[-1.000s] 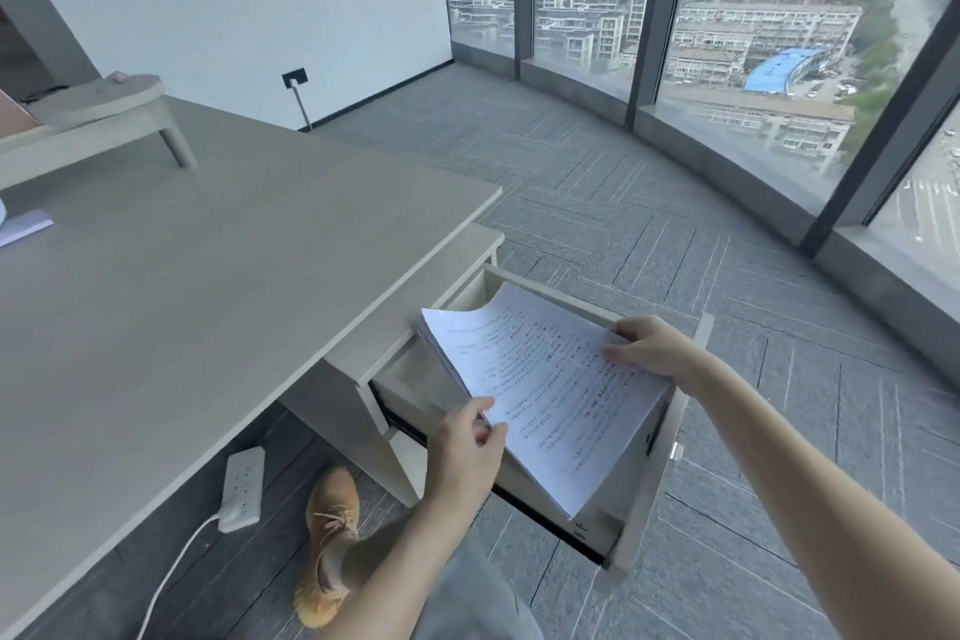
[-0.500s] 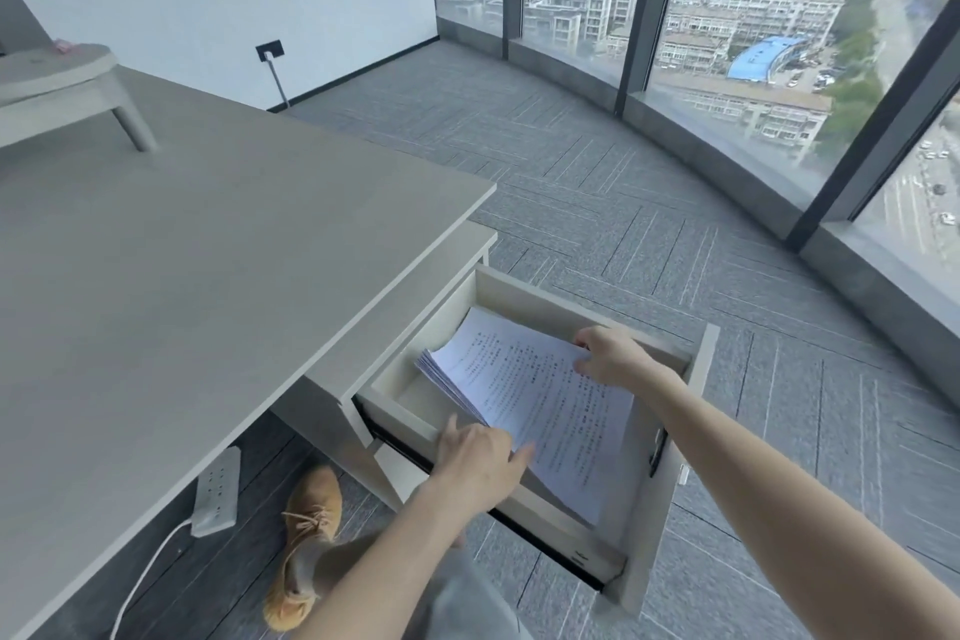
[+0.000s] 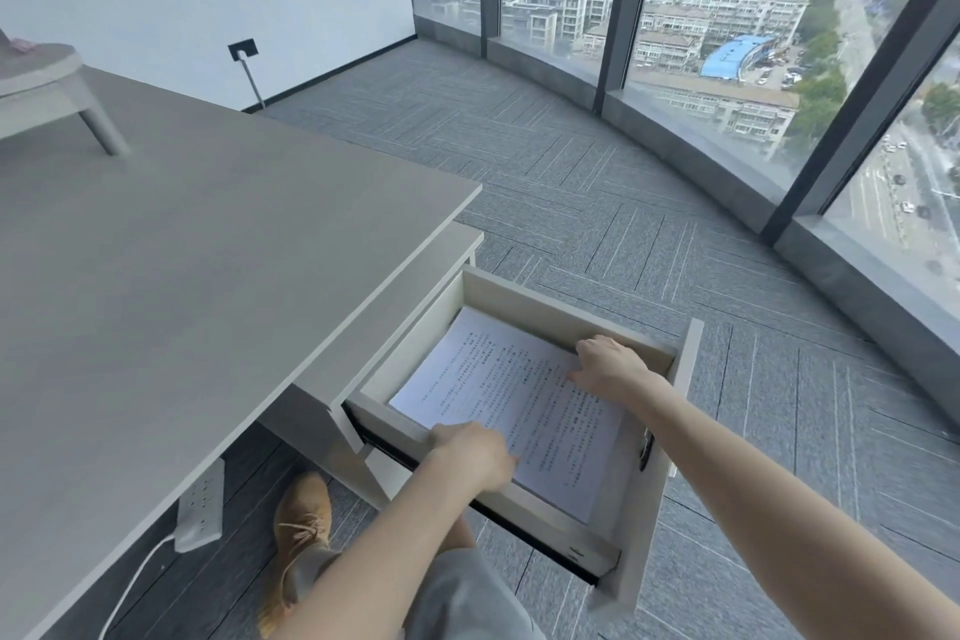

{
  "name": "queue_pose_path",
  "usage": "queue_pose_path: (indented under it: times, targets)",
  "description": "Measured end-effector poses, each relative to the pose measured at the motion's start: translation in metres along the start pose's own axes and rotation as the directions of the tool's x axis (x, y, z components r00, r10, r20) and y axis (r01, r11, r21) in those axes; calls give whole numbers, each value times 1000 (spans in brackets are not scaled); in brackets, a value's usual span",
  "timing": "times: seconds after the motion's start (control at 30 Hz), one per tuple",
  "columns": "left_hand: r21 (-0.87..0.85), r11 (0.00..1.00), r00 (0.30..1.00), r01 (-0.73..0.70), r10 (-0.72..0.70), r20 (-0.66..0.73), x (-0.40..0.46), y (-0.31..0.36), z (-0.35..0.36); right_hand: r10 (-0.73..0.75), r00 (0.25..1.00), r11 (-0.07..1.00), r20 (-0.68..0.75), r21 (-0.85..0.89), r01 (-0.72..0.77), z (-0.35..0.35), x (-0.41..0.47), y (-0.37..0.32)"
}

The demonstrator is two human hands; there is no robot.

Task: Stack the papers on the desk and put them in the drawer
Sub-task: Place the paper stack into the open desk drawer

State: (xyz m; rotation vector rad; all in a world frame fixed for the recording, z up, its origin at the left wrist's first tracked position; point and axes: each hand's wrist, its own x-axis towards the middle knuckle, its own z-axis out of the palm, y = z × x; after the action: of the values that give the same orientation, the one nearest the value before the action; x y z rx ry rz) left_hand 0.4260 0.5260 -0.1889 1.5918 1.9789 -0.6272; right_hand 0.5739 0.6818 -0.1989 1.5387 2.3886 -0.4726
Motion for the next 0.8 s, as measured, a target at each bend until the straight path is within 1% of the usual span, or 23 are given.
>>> queue_pose_path:
  times: [0.03,0.1,0.17,0.23,0.27,0.3,0.37,0.4,0.43,0.47,0.5,0.53,0.57,0.6,0.67,0.8]
  targets:
    - [-25,1000,999,3,-4,-43,-1,-5,-4,-2,1000,1000,-9,0,2,-2,-7,0]
    - [-150,989,982,-11,-17,-186,-5,-20,-18,-17,998,1000,-63,19,18,-5,-23,2]
    - [-273,960,926,-64,-45,-374,-14,-40,-39,-43,987,996,-158,74,55,-5,-47,5]
    - [-332,933,823,-139,-78,-563,-27,-60,-64,-36,960,983,-278,161,83,-2,-73,9]
    - [-334,927,759,-172,-92,-645,-34,-69,-75,6,941,971,-338,226,75,1,-87,12]
    - [-322,927,688,-195,-104,-719,-39,-77,-85,73,913,949,-401,309,60,5,-98,16]
    - [-287,932,547,-221,-125,-828,-44,-93,-103,243,830,866,-503,498,48,18,-116,27]
    - [-272,937,505,-219,-130,-853,-46,-99,-111,321,791,816,-521,576,48,26,-123,32]
    - [-259,944,500,-203,-127,-857,-44,-106,-116,383,776,763,-501,646,40,33,-128,38]
    - [-247,954,539,-171,-120,-834,-41,-114,-118,427,790,699,-439,715,20,37,-133,42]
    - [-234,966,622,-111,-116,-774,-37,-122,-119,448,825,623,-343,782,-12,41,-136,45]
    - [-205,978,717,-29,-122,-686,-33,-132,-117,444,862,542,-245,840,-40,43,-139,47]
    - [-157,986,785,52,-137,-605,-29,-141,-113,424,890,469,-167,881,-58,46,-142,48]
    - [-107,989,816,107,-149,-559,-25,-148,-107,391,914,418,-113,906,-66,48,-144,48]
    - [-63,989,820,130,-143,-553,-18,-156,-102,333,940,388,-69,919,-70,51,-145,50]
    - [-74,990,828,121,-142,-543,-16,-150,-110,242,970,327,-37,944,-46,48,-141,46]
